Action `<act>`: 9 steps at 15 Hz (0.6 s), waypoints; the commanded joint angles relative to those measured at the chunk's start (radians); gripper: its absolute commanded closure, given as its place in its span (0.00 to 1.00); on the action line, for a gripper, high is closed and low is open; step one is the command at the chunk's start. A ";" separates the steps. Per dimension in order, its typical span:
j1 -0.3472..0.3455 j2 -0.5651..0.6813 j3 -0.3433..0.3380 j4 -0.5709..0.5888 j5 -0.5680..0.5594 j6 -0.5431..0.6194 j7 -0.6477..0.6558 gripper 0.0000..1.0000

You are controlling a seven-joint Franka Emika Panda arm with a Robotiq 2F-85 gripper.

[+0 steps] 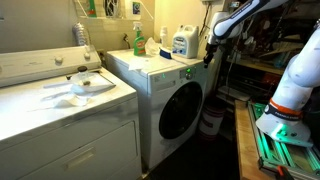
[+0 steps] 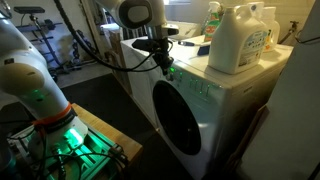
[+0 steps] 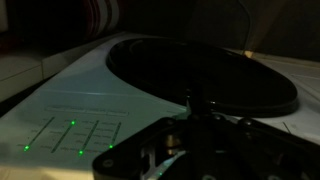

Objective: Turn the knob on the washing machine to the right then press one button on the top right

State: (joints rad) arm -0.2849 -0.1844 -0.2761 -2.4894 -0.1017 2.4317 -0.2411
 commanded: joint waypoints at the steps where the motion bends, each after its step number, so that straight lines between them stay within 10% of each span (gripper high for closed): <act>1: 0.008 -0.123 -0.002 0.017 0.072 -0.136 0.067 0.70; 9: -0.005 -0.301 0.076 0.062 0.022 -0.177 0.286 0.10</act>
State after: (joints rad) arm -0.2853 -0.4117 -0.2218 -2.4153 -0.0636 2.2878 -0.0011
